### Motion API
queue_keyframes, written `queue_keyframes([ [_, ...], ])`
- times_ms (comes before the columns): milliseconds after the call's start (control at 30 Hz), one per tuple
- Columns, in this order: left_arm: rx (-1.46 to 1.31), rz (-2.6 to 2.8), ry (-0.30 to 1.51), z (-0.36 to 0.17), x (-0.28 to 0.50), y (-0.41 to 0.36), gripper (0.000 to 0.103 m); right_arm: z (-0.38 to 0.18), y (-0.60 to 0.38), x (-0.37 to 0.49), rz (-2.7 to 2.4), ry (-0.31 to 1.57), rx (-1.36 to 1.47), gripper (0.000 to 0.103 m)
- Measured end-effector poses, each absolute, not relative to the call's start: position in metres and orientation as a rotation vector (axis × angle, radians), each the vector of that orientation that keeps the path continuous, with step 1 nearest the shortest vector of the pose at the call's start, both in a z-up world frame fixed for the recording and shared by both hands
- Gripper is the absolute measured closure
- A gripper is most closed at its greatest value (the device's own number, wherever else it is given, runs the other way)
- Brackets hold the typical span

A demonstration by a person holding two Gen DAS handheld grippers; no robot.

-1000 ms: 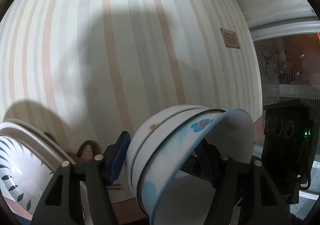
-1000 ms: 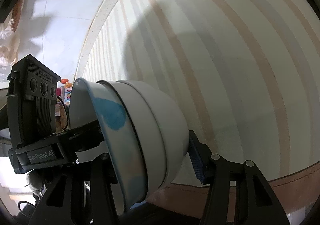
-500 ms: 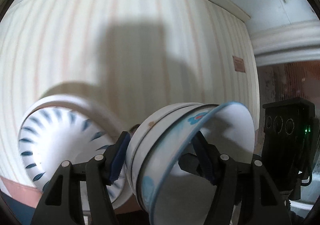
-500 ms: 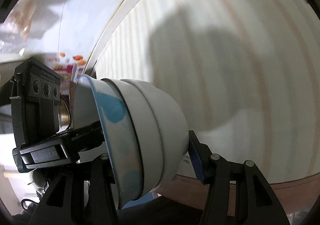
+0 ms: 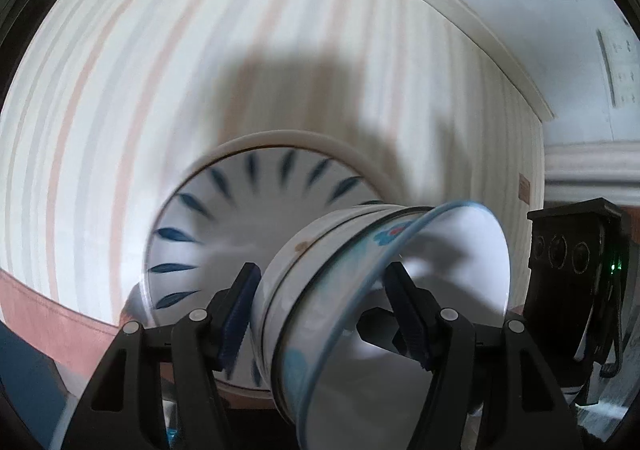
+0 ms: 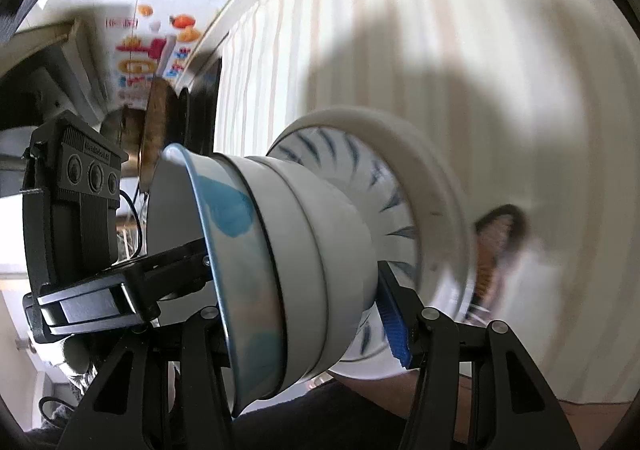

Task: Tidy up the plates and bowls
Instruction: 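Carry the bowl stack over the blue-leaf plate stack and lower it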

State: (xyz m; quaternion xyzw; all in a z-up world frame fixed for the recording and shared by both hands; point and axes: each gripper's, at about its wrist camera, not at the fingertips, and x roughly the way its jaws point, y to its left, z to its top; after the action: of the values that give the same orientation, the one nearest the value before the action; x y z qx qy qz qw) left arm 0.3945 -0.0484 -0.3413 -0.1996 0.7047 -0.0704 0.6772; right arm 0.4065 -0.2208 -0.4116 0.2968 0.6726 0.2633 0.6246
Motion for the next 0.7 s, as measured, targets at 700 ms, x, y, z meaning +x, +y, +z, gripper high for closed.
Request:
queue_keyframes([
  [700,-0.487,-0.138,1.572,-0.353,0.391,-0.016,0.041,-0.43,-0.165,0.432,0.593,1.576,0.599,0.047],
])
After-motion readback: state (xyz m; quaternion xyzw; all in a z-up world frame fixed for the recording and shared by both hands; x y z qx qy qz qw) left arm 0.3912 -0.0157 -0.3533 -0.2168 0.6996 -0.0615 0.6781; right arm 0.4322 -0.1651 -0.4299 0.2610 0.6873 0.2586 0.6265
